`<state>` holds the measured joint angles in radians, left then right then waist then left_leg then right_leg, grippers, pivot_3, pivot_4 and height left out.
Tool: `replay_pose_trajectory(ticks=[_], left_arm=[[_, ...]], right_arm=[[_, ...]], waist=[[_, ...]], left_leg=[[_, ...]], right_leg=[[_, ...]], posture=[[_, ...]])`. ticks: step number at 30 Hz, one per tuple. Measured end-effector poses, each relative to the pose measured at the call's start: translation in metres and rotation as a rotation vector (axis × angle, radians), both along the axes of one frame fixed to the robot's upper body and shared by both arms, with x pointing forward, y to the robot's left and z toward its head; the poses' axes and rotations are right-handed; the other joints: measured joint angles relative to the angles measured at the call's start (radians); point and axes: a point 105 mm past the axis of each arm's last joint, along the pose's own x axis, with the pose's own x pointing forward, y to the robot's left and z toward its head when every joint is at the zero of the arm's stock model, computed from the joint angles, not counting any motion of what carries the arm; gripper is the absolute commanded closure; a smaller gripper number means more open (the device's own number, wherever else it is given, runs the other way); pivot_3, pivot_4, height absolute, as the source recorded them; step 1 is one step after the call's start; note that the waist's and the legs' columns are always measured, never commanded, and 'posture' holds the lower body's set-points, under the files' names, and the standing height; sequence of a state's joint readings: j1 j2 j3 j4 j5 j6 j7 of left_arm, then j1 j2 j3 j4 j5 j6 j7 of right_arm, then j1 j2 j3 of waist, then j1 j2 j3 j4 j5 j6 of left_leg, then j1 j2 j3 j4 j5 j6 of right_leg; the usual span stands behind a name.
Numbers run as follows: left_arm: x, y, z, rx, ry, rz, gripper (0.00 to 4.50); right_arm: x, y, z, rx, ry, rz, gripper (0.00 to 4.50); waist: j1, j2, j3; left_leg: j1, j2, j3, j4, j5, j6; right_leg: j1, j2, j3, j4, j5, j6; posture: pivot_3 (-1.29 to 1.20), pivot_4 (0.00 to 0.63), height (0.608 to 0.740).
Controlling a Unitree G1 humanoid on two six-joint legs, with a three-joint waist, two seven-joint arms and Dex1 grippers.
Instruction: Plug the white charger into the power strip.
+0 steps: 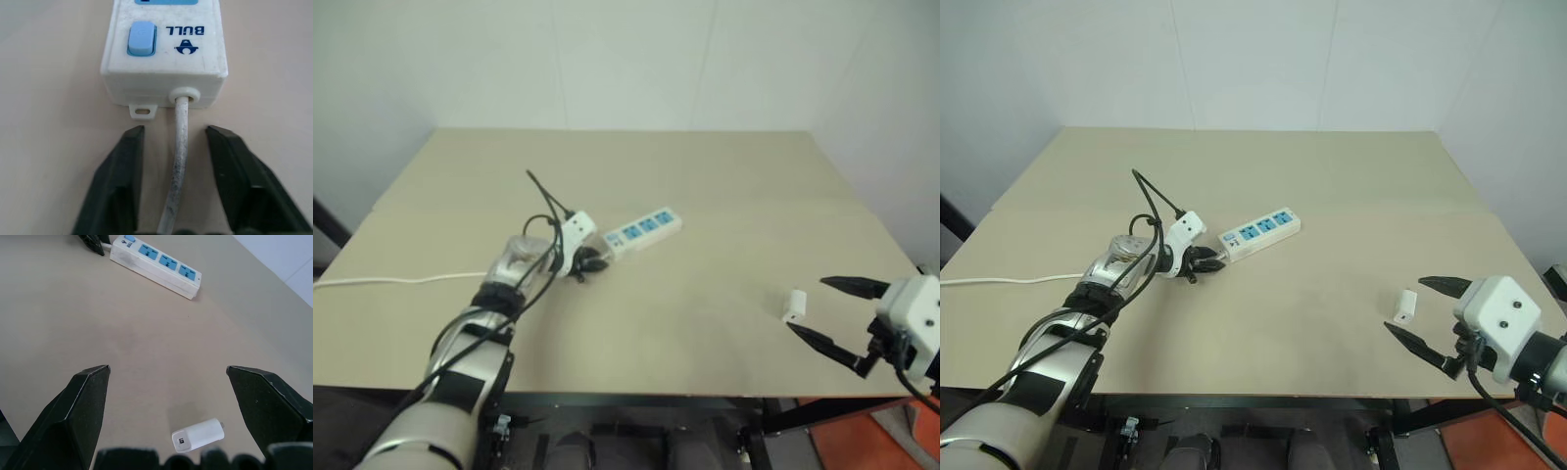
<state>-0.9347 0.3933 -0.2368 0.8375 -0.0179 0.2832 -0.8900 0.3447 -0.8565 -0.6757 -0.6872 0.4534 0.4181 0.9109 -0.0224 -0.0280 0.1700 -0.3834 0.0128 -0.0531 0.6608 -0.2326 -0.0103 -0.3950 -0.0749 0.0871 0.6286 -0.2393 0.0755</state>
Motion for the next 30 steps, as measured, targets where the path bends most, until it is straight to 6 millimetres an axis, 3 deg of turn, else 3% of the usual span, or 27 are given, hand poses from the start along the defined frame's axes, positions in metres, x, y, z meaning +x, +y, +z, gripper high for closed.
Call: replay_pose_trajectory(ticks=[2, 4, 8, 17, 22, 30], left_arm=[[0.000, 0.000, 0.000, -0.005, -0.008, -0.003, 4.13], [-0.003, 0.001, -0.001, -0.014, -0.025, -0.018, 4.48], [-0.020, 0.008, -0.006, -0.021, -0.072, -0.120, 4.48], [-0.095, 0.035, -0.020, -0.105, -0.073, -0.404, 4.48], [-0.107, 0.049, -0.021, -0.100, -0.033, -0.434, 3.05], [-0.117, 0.055, 0.003, -0.207, -0.036, -0.498, 0.46]], right_arm=[[0.000, 0.000, 0.001, 0.000, -0.004, 0.001, 0.00], [0.001, 0.001, 0.001, -0.004, -0.004, 0.005, 0.00], [0.002, 0.000, 0.001, -0.014, 0.008, 0.014, 0.00], [0.004, 0.001, -0.004, -0.012, 0.040, 0.036, 0.00], [0.005, 0.000, -0.004, -0.011, 0.047, 0.036, 0.00], [0.004, 0.000, -0.005, -0.011, 0.056, 0.042, 0.00]], waist=[[0.000, 0.000, 0.000], [-0.001, 0.000, 0.000], [-0.004, 0.000, 0.000], [0.001, 0.000, 0.000], [0.007, 0.000, 0.000], [0.008, 0.000, 0.000]], left_leg=[[0.000, 0.000, 0.000, 0.000, 0.000, 0.000], [0.000, 0.000, 0.000, 0.000, 0.000, 0.000], [-0.001, 0.000, 0.000, -0.001, 0.000, 0.000], [-0.002, 0.001, 0.001, -0.001, 0.000, 0.000], [-0.002, 0.001, 0.001, -0.001, 0.000, 0.000], [-0.006, 0.001, 0.001, -0.001, 0.000, 0.000]], right_leg=[[0.000, 0.000, 0.000, 0.000, 0.000, 0.000], [0.000, 0.000, 0.000, -0.001, 0.000, 0.000], [-0.001, 0.000, 0.000, 0.000, 0.000, -0.001], [-0.003, -0.001, 0.000, 0.000, 0.002, -0.004], [-0.003, 0.000, 0.000, -0.001, 0.000, -0.001], [-0.007, -0.001, 0.000, 0.000, 0.001, -0.003]], posture=[[0.00, 0.150, 0.740], [0.00, 0.150, 0.740], [0.00, 0.150, 0.740], [0.00, 0.150, 0.740], [0.00, 0.150, 0.740], [0.00, 0.150, 0.740]])
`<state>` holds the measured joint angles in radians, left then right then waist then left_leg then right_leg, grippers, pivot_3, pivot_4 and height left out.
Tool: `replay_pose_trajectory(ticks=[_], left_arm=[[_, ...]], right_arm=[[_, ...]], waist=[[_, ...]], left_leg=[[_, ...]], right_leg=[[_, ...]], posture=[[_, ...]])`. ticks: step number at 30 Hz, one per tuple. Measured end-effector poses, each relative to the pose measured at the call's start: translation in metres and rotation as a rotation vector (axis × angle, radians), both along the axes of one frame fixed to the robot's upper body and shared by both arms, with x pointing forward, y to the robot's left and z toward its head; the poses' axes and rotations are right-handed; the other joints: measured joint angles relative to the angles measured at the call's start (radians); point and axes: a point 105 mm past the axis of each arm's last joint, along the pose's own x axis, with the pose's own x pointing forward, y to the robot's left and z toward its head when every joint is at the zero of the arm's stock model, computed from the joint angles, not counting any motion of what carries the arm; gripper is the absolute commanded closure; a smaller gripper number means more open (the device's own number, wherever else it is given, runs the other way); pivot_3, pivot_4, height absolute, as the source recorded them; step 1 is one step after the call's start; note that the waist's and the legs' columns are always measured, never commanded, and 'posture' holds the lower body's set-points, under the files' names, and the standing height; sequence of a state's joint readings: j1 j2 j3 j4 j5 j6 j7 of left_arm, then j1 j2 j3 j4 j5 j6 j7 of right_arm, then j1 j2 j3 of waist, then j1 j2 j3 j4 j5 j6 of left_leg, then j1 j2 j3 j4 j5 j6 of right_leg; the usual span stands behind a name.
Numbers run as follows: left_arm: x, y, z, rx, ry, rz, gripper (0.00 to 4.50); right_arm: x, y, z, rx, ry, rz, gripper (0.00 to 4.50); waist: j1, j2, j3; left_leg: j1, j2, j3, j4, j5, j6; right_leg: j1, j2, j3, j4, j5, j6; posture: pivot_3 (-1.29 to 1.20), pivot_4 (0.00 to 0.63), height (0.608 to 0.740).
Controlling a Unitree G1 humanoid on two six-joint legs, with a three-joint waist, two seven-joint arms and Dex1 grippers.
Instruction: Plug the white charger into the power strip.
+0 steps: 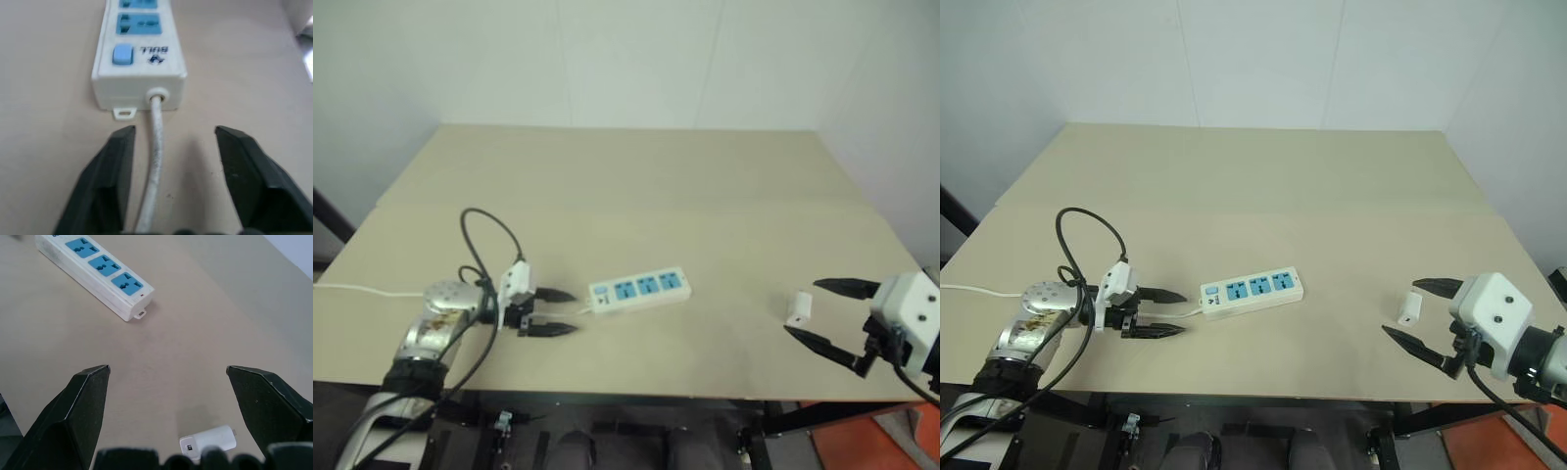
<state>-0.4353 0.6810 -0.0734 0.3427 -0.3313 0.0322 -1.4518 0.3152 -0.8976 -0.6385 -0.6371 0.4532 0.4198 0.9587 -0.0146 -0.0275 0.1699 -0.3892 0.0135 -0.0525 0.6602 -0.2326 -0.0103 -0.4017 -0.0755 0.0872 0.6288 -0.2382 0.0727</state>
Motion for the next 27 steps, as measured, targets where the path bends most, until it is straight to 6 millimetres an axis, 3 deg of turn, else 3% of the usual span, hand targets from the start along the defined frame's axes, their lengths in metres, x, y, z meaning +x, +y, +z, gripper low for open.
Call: replay_pose_trajectory(ticks=[2, 6, 10, 18, 27], left_arm=[[0.004, -0.005, 0.007, -0.043, -0.025, 0.003, 0.03], [0.019, -0.033, 0.014, -0.149, -0.112, 0.040, 0.03], [0.021, -0.045, 0.010, -0.159, -0.112, 0.016, 0.03], [0.033, -0.057, -0.012, -0.129, -0.097, 0.008, 0.03], [0.039, -0.062, -0.023, -0.114, -0.097, 0.015, 0.03]], right_arm=[[0.000, 0.000, 0.000, 0.000, 0.002, -0.002, 0.00], [0.000, 0.000, 0.000, 0.001, 0.000, -0.002, 0.00], [0.000, 0.000, 0.000, 0.002, 0.002, -0.002, 0.00], [0.000, 0.000, 0.000, 0.003, 0.000, 0.000, 0.00], [0.000, 0.002, 0.002, 0.019, -0.002, 0.010, 0.00]], waist=[[0.001, 0.000, 0.000], [0.003, 0.000, 0.000], [-0.004, 0.000, 0.000], [-0.001, 0.000, 0.000], [0.002, 0.000, 0.000]], left_leg=[[0.000, 0.000, 0.000, 0.000, 0.000, 0.000], [0.000, 0.000, 0.000, 0.001, 0.000, 0.000], [0.000, 0.000, 0.000, 0.001, 0.000, 0.000], [-0.001, 0.000, 0.000, 0.001, 0.000, 0.000], [0.001, -0.001, 0.000, 0.001, 0.000, 0.000]], right_leg=[[0.000, 0.000, 0.000, 0.000, 0.000, 0.000], [0.001, 0.000, 0.000, -0.001, 0.000, 0.001], [0.000, 0.000, 0.000, 0.000, 0.002, -0.003], [0.000, 0.000, 0.000, -0.001, 0.001, 0.001], [0.002, 0.000, 0.000, -0.001, 0.000, 0.002]], posture=[[0.00, 0.150, 0.740], [0.00, 0.150, 0.740], [0.00, 0.150, 0.740], [0.00, 0.150, 0.740], [0.00, 0.150, 0.740]])
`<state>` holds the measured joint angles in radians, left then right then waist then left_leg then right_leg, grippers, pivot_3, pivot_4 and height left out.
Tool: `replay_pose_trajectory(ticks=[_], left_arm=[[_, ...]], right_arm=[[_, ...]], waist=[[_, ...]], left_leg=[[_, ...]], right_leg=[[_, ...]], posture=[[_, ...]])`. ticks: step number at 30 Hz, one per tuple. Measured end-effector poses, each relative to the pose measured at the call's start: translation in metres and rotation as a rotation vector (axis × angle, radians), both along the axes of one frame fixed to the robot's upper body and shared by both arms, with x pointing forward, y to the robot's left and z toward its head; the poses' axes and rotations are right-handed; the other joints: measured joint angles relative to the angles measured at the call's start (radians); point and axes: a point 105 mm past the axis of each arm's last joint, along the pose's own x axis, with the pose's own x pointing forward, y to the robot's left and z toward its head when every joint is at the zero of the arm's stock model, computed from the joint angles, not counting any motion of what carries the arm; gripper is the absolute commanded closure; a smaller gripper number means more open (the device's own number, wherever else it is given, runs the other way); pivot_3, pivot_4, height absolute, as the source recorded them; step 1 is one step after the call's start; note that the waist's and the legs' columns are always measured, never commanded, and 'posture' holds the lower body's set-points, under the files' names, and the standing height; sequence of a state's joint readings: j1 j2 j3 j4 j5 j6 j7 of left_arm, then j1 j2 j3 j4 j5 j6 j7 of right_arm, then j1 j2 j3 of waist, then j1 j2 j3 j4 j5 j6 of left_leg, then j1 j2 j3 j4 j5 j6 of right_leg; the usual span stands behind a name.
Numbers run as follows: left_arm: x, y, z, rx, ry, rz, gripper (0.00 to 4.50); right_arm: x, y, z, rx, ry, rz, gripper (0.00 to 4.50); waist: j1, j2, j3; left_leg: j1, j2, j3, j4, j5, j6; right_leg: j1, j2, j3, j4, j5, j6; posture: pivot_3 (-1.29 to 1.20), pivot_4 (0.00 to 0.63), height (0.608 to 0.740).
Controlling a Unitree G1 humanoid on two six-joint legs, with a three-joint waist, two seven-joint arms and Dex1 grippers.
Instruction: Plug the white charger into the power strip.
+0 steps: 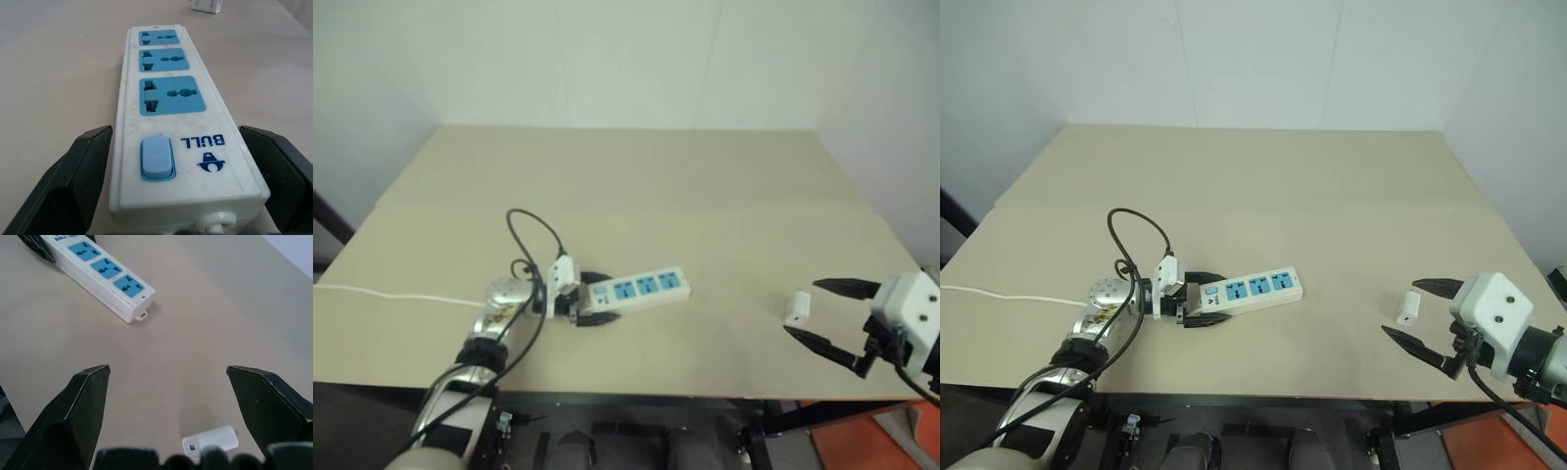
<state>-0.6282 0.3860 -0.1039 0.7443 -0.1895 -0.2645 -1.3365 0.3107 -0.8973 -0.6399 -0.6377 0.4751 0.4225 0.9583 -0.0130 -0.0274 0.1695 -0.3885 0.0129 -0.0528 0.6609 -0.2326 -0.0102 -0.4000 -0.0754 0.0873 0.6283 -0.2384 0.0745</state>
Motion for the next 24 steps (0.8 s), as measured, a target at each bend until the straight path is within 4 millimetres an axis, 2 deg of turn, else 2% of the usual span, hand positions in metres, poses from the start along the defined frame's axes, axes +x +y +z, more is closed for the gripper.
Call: replay_pose_trajectory(ticks=[5, 8, 10, 11, 19, 24], left_arm=[[0.001, -0.006, -0.004, -0.021, 0.017, 0.010, 0.03], [0.000, -0.009, -0.007, -0.031, 0.015, 0.012, 0.59], [-0.003, -0.011, -0.010, -0.036, 0.019, 0.002, 1.16], [-0.004, -0.012, -0.011, -0.037, 0.017, 0.000, 1.21], [-0.006, -0.012, -0.011, -0.033, 0.023, -0.025, 1.21], [-0.013, -0.016, -0.011, -0.016, 0.038, -0.102, 1.21]], right_arm=[[0.001, 0.001, 0.002, 0.008, -0.008, 0.007, 0.00], [0.000, 0.002, 0.003, 0.012, -0.008, 0.011, 0.00], [0.000, 0.002, 0.003, 0.015, -0.007, 0.012, 0.00], [0.000, 0.003, 0.003, 0.015, -0.007, 0.013, 0.00], [0.003, 0.003, 0.008, -0.015, -0.004, 0.040, 0.00], [0.012, 0.000, 0.013, -0.058, 0.012, 0.077, 0.00]], waist=[[0.007, 0.001, 0.000], [0.010, 0.002, -0.002], [0.011, 0.004, -0.005], [0.011, 0.005, -0.006], [0.010, 0.008, -0.008], [0.008, 0.008, -0.008]], left_leg=[[0.003, 0.000, 0.000, 0.000, 0.000, 0.000], [0.006, -0.001, -0.001, 0.000, 0.000, 0.000], [0.008, -0.001, -0.001, 0.000, 0.000, 0.000], [0.008, -0.001, -0.001, 0.000, 0.000, 0.000], [0.008, -0.001, -0.001, 0.000, 0.000, 0.000], [0.007, -0.001, -0.001, 0.000, 0.000, 0.000]], right_leg=[[0.005, -0.001, -0.001, -0.002, 0.000, 0.001], [0.009, -0.001, -0.001, -0.003, -0.001, 0.002], [0.011, -0.001, -0.001, -0.004, -0.001, 0.002], [0.011, -0.001, -0.001, -0.004, -0.001, 0.002], [0.011, -0.001, -0.002, -0.004, -0.001, 0.002], [0.010, -0.001, -0.002, -0.004, -0.001, 0.002]], posture=[[0.00, 0.150, 0.740], [0.00, 0.150, 0.740], [0.00, 0.150, 0.740], [0.00, 0.150, 0.740], [0.00, 0.150, 0.740], [0.00, 0.150, 0.740]])
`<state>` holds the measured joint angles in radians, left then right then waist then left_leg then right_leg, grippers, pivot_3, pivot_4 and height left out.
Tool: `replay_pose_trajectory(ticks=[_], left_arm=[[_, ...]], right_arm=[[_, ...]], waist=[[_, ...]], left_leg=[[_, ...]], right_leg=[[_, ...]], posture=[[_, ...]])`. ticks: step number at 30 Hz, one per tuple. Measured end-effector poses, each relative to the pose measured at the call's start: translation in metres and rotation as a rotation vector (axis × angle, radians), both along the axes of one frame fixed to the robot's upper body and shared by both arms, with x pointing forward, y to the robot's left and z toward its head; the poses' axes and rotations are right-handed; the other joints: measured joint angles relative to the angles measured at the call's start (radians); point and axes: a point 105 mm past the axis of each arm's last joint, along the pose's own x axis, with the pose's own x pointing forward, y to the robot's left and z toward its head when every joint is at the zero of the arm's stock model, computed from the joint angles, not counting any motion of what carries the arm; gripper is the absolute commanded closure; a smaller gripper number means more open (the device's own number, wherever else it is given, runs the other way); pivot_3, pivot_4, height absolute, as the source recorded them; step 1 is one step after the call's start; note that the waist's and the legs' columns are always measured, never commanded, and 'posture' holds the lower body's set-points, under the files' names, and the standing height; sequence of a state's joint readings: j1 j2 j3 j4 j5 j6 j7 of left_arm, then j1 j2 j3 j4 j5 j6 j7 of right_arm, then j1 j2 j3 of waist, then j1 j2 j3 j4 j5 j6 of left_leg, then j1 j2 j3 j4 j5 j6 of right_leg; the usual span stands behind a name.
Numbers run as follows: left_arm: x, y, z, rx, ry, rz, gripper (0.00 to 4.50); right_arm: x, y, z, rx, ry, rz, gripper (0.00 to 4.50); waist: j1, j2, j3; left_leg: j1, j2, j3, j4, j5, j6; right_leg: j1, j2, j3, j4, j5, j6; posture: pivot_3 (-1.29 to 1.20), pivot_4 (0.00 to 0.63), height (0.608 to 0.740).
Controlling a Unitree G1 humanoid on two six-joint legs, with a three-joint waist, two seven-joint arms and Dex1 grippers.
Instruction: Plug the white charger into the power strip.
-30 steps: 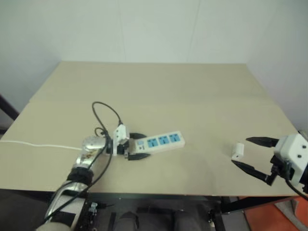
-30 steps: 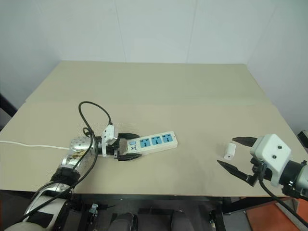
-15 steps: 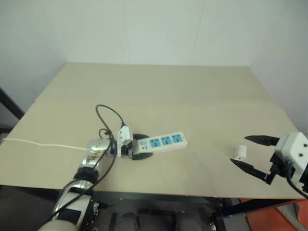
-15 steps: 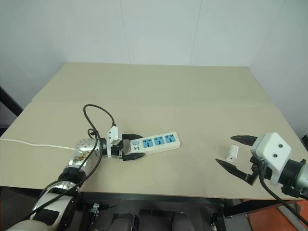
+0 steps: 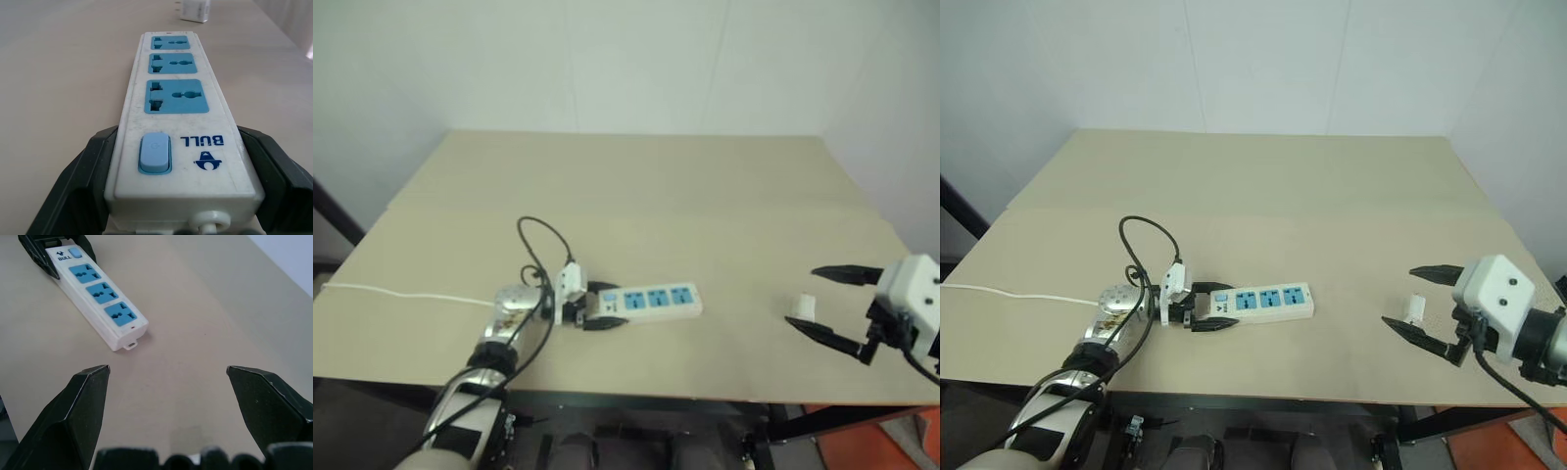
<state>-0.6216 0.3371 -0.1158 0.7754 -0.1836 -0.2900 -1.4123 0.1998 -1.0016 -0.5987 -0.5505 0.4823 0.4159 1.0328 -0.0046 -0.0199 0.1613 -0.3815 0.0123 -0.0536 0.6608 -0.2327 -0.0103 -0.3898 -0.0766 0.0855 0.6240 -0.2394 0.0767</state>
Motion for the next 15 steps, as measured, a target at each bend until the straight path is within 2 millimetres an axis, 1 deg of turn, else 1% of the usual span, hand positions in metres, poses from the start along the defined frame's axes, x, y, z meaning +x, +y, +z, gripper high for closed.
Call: replay_pose_trajectory(ticks=[4, 7, 9, 11, 15], left_arm=[[-0.006, -0.004, 0.000, 0.010, 0.007, -0.063, 1.21], [-0.008, -0.008, 0.000, 0.015, 0.002, -0.090, 1.21], [-0.009, -0.009, 0.000, 0.019, -0.008, -0.101, 1.21], [-0.010, -0.010, 0.000, 0.020, -0.011, -0.106, 1.21], [-0.010, -0.013, -0.001, 0.020, -0.014, -0.114, 1.21]], right_arm=[[0.009, -0.004, 0.000, -0.175, 0.029, 0.072, 0.00], [0.014, -0.008, -0.010, -0.356, 0.053, 0.152, 0.00], [0.015, -0.011, -0.015, -0.494, 0.057, 0.235, 0.00], [0.017, -0.014, -0.016, -0.636, 0.049, 0.335, 0.00], [0.024, -0.020, -0.015, -0.829, -0.001, 0.482, 0.00]], waist=[[-0.001, 0.000, 0.000], [-0.002, 0.000, 0.000], [-0.002, 0.000, 0.000], [-0.004, 0.000, 0.000], [-0.007, 0.000, 0.000]], left_leg=[[-0.001, 0.000, -0.001, 0.000, 0.000, 0.000], [-0.002, 0.000, -0.001, 0.000, 0.000, 0.000], [-0.002, 0.000, 0.000, 0.000, 0.000, 0.000], [-0.002, 0.000, 0.000, 0.000, 0.000, 0.000], [-0.001, 0.000, 0.000, 0.000, 0.000, 0.000]], right_leg=[[-0.001, 0.000, -0.001, 0.000, 0.000, 0.000], [-0.001, 0.000, -0.001, -0.001, 0.000, 0.000], [-0.002, 0.000, -0.001, -0.001, 0.000, 0.000], [-0.002, 0.000, -0.001, -0.001, 0.000, 0.000], [-0.001, -0.001, -0.001, -0.001, 0.000, 0.000]], posture=[[0.00, 0.150, 0.740], [0.00, 0.150, 0.740], [0.00, 0.150, 0.740], [0.00, 0.150, 0.740], [0.00, 0.150, 0.740]])
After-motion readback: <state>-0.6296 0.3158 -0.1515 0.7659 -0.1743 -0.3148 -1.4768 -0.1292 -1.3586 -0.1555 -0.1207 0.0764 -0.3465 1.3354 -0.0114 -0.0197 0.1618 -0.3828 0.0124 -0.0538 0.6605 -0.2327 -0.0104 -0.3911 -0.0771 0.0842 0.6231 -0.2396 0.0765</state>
